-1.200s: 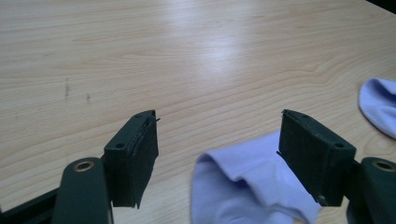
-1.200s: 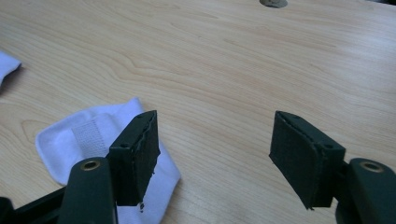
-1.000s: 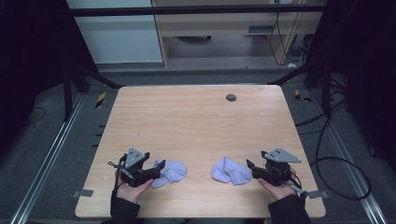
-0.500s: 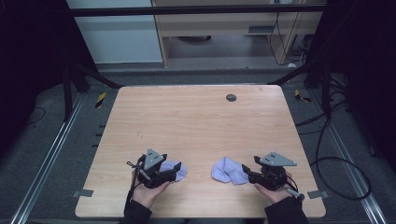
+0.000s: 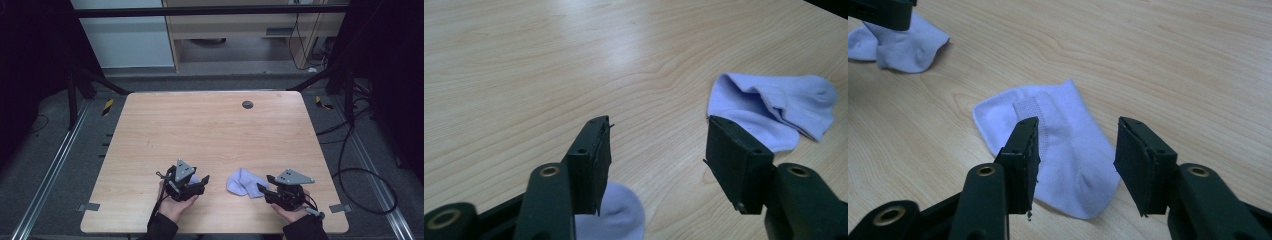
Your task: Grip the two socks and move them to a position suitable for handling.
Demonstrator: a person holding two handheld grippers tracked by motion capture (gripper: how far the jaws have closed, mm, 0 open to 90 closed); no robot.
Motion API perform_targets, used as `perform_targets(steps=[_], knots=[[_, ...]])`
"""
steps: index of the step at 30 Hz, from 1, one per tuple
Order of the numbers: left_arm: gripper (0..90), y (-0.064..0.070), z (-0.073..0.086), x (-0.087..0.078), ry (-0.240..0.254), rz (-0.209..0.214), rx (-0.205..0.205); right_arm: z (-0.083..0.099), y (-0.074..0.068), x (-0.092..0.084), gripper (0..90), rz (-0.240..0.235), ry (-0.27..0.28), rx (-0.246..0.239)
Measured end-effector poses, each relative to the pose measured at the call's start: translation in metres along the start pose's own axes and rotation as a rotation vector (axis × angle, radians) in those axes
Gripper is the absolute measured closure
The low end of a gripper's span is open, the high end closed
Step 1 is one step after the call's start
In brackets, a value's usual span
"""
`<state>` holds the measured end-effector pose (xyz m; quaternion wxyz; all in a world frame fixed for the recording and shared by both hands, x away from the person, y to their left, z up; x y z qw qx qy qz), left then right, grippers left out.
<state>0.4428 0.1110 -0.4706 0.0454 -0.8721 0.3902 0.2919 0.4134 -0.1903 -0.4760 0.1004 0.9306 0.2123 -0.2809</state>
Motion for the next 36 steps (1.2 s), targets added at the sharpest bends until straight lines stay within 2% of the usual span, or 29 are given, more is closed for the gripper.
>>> perform_targets(steps=[3, 10, 12, 16, 21, 25, 36], knots=[[45.8, 0.003, -0.003, 0.007, 0.003, 0.005, -0.008, 0.001, -0.002, 0.002, 53.2, -0.004, -0.012, -0.011], [49.7, 0.013, -0.006, 0.022, -0.010, 0.020, 0.001, 0.004, -0.006, 0.005, 56.7, -0.015, -0.026, -0.030], [50.6, 0.019, -0.007, 0.030, -0.030, 0.024, 0.017, 0.005, -0.006, 0.007, 57.8, -0.021, -0.031, -0.035], [53.3, 0.025, -0.006, 0.041, -0.047, 0.034, 0.020, 0.007, -0.007, 0.010, 59.5, -0.031, -0.047, -0.039], [56.0, 0.029, -0.003, 0.053, -0.068, 0.038, 0.022, 0.009, -0.008, 0.014, 60.4, -0.042, -0.060, -0.041], [57.5, 0.030, 0.000, 0.060, -0.072, 0.048, 0.008, 0.010, -0.009, 0.016, 61.2, -0.045, -0.071, -0.041], [64.4, 0.039, 0.006, 0.078, -0.109, 0.054, 0.007, 0.016, -0.015, 0.025, 62.0, -0.072, -0.117, -0.076]])
Point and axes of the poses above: each handheld gripper's, and its own axes: x roughly forward along the jaws, z roughly out of its underside, y roughly to its right, the point moved 2 cm from there along x, roughly forward along the jaws, and after that the axes turned 10 degrees about z, right-handed, at the moved point
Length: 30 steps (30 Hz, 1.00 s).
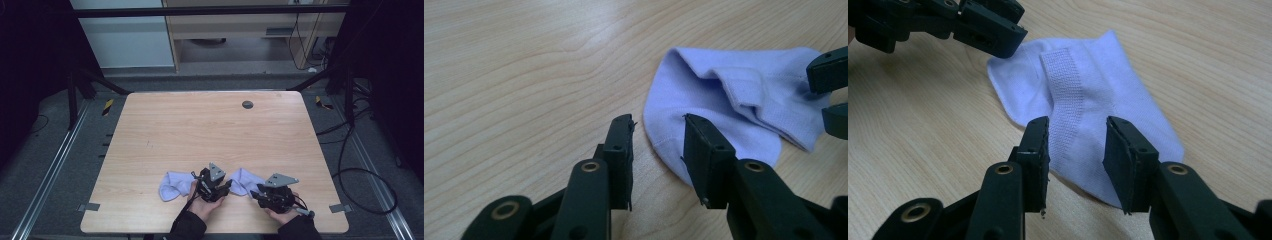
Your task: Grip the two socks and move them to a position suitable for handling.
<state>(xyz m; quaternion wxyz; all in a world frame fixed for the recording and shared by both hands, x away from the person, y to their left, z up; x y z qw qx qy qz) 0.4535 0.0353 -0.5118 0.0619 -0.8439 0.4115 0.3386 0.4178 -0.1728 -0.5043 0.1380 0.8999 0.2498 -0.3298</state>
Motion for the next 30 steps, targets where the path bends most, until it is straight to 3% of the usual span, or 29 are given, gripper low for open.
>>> perform_targets(steps=[15, 24, 28, 30], knots=[[77.9, 0.006, 0.003, 0.007, -0.018, 0.001, 0.005, 0.003, -0.001, 0.008, 67.4, -0.024, -0.044, -0.019], [86.2, 0.008, 0.003, 0.008, -0.017, 0.005, 0.000, 0.001, 0.000, 0.008, 85.8, -0.049, -0.079, -0.008], [87.4, 0.007, 0.003, 0.008, -0.014, 0.012, -0.006, -0.001, 0.001, 0.005, 86.2, -0.059, -0.054, 0.005], [87.5, 0.007, 0.003, 0.007, -0.014, 0.019, -0.007, -0.007, 0.005, -0.004, 86.2, -0.058, 0.013, 0.031]])
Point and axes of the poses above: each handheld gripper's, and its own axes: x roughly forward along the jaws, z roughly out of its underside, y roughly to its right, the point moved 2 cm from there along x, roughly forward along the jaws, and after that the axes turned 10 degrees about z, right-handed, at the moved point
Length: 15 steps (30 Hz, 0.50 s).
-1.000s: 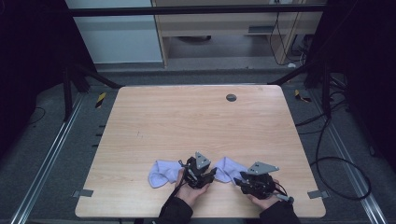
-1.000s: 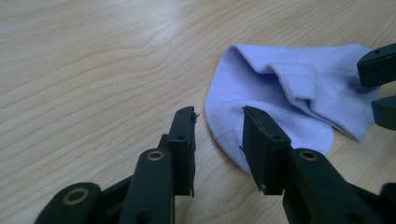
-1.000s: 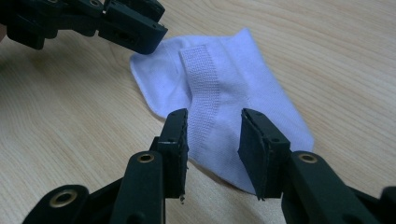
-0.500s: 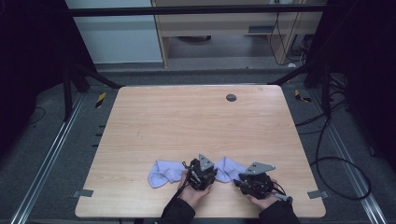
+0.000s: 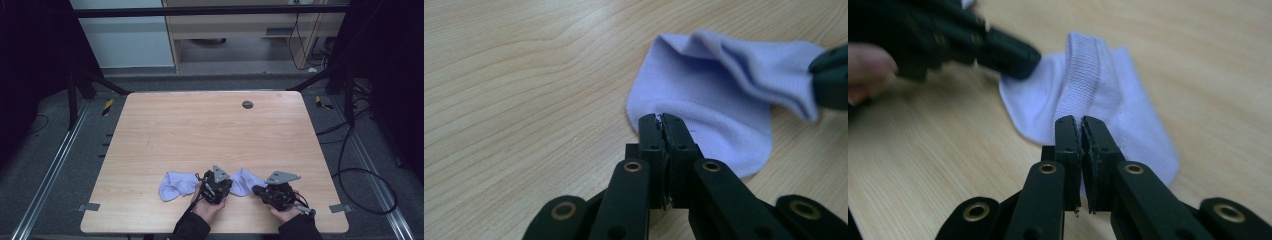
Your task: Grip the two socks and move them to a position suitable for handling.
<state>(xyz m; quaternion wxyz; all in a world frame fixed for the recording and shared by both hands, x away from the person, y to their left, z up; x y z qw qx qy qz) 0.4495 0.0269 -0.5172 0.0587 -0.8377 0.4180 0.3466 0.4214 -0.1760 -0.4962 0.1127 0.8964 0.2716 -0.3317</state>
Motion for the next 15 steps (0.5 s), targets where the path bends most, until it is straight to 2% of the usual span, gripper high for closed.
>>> perform_targets(steps=[2, 3, 4, 6, 12, 13, 15], knots=[[87.6, 0.000, 0.000, 0.000, 0.002, 0.005, -0.001, -0.003, 0.004, -0.007, 86.2, 0.003, 0.049, 0.029], [87.6, 0.000, 0.000, 0.000, 0.002, 0.005, -0.001, -0.003, 0.004, -0.007, 86.2, 0.003, 0.049, 0.029], [87.6, 0.000, 0.000, 0.000, 0.001, 0.006, -0.001, -0.006, 0.010, -0.011, 86.1, 0.013, 0.086, 0.074], [87.6, -0.001, 0.000, 0.000, 0.001, 0.009, -0.001, -0.007, 0.016, -0.011, 86.1, 0.040, 0.108, 0.108], [87.6, -0.001, 0.000, 0.000, 0.001, 0.010, 0.001, -0.008, 0.031, 0.000, 85.6, 0.116, 0.095, 0.161], [87.6, -0.001, 0.000, 0.000, 0.001, 0.010, 0.001, -0.008, 0.031, 0.000, 85.6, 0.116, 0.095, 0.161], [87.5, -0.001, 0.000, 0.000, 0.001, 0.011, 0.001, -0.010, 0.037, 0.004, 84.9, 0.154, 0.087, 0.161]])
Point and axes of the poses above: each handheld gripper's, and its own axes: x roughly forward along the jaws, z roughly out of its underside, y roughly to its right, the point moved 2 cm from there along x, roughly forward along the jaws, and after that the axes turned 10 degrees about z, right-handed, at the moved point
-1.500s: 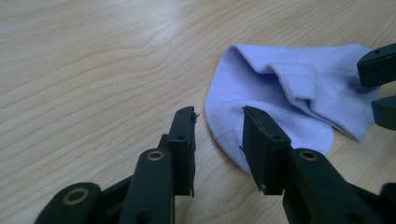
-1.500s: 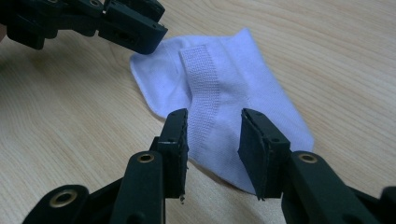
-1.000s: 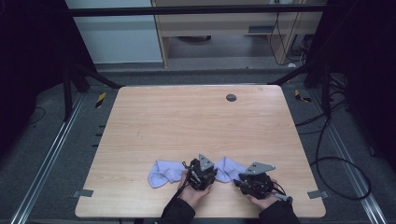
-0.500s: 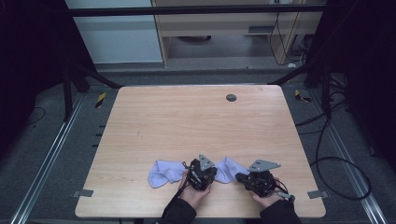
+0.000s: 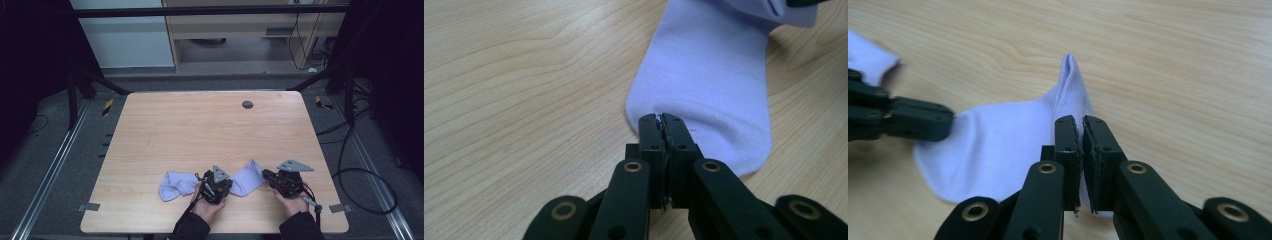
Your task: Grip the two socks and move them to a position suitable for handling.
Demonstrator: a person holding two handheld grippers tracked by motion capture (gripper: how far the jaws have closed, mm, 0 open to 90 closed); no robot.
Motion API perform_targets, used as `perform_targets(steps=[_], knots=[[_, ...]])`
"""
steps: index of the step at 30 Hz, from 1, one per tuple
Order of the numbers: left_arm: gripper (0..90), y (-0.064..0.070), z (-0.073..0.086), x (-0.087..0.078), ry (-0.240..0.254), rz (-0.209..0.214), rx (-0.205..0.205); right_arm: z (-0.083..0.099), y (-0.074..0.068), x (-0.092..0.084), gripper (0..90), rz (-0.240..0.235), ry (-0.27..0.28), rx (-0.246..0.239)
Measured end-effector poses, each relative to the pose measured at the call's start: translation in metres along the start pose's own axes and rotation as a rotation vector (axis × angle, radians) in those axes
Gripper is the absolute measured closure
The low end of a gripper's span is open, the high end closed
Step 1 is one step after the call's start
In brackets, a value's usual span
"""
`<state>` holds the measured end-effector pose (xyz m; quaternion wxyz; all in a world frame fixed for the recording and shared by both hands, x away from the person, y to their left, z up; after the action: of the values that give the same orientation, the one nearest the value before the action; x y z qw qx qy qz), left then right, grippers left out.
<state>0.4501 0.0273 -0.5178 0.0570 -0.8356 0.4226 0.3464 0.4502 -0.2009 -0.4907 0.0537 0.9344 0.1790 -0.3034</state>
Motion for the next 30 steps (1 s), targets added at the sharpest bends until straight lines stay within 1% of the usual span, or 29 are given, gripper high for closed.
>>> perform_targets(steps=[1, 2, 3, 4, 6, 7, 10, 11, 13, 15, 16, 18, 19, 21, 23, 24, 25, 26, 27, 28, 29, 30], knots=[[87.5, 0.000, 0.000, 0.000, -0.002, -0.001, 0.000, -0.001, 0.002, 0.002, 84.4, 0.014, 0.001, -0.006], [87.5, 0.000, 0.000, 0.000, -0.002, -0.001, 0.000, -0.001, 0.002, 0.002, 84.4, 0.014, 0.001, -0.006], [87.5, 0.000, 0.000, 0.000, -0.002, -0.001, 0.000, -0.001, 0.004, 0.003, 83.8, 0.026, -0.001, -0.005], [87.4, 0.000, 0.000, 0.000, -0.001, -0.002, 0.001, -0.002, 0.008, 0.006, 83.2, 0.050, -0.004, -0.007], [87.3, 0.000, 0.000, 0.000, -0.001, -0.002, 0.001, -0.002, 0.009, 0.008, 83.0, 0.056, -0.009, -0.001], [87.1, 0.000, 0.000, 0.000, 0.001, -0.002, -0.002, -0.002, 0.012, 0.010, 82.6, 0.073, -0.011, -0.007], [86.3, 0.000, 0.000, 0.000, 0.003, -0.005, -0.001, -0.003, 0.015, 0.012, 80.8, 0.087, -0.010, -0.009], [82.7, 0.000, -0.001, -0.001, 0.014, -0.003, -0.009, -0.004, 0.017, 0.012, 75.8, 0.102, -0.001, -0.008], [78.8, 0.000, -0.002, -0.002, 0.026, 0.004, -0.020, -0.004, 0.020, 0.011, 72.5, 0.119, 0.012, -0.019], [75.1, 0.000, -0.002, -0.003, 0.027, 0.003, -0.020, -0.005, 0.022, 0.009, 71.3, 0.117, 0.017, -0.014], [73.8, 0.002, -0.002, -0.005, 0.035, -0.002, -0.023, -0.006, 0.023, 0.006, 69.3, 0.115, 0.028, -0.002], [71.0, 0.003, -0.002, -0.007, 0.027, -0.020, -0.007, -0.006, 0.027, 0.005, 66.9, 0.119, 0.031, -0.003], [70.3, 0.004, -0.002, -0.007, 0.021, -0.029, -0.001, -0.005, 0.029, 0.006, 65.3, 0.124, 0.024, -0.003], [69.9, 0.005, -0.001, -0.006, 0.012, -0.026, -0.004, -0.002, 0.032, 0.010, 63.7, 0.126, -0.005, 0.005], [70.2, 0.005, -0.001, -0.004, 0.006, -0.026, -0.008, 0.001, 0.035, 0.014, 63.4, 0.130, -0.033, 0.002], [70.7, 0.005, -0.001, -0.004, 0.006, -0.026, -0.008, 0.001, 0.035, 0.014, 63.4, 0.130, -0.033, 0.002], [71.3, 0.004, -0.001, -0.003, 0.001, -0.024, -0.014, 0.004, 0.038, 0.018, 63.7, 0.137, -0.055, 0.002], [72.2, 0.004, 0.000, -0.003, -0.003, -0.022, -0.014, 0.005, 0.038, 0.019, 64.0, 0.130, -0.064, 0.015], [73.3, 0.004, 0.000, -0.002, -0.008, -0.020, -0.016, 0.006, 0.040, 0.021, 65.2, 0.131, -0.068, 0.013], [74.7, 0.004, 0.000, -0.002, -0.011, -0.021, -0.014, 0.007, 0.041, 0.022, 66.8, 0.125, -0.079, 0.025], [76.2, 0.005, 0.000, -0.002, -0.011, -0.020, -0.014, 0.007, 0.043, 0.024, 68.3, 0.123, -0.081, 0.021], [77.9, 0.005, 0.000, -0.001, -0.012, -0.021, -0.014, 0.007, 0.043, 0.025, 70.5, 0.115, -0.088, 0.036]])
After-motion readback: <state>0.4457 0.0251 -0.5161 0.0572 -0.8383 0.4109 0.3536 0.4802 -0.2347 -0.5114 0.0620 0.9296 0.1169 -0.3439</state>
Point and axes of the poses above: each handheld gripper's, and its own axes: x roughly forward along the jaws, z roughly out of its underside, y roughly to its right, the point moved 2 cm from there along x, roughly forward along the jaws, and after that the axes turned 10 degrees about z, right-handed, at the moved point
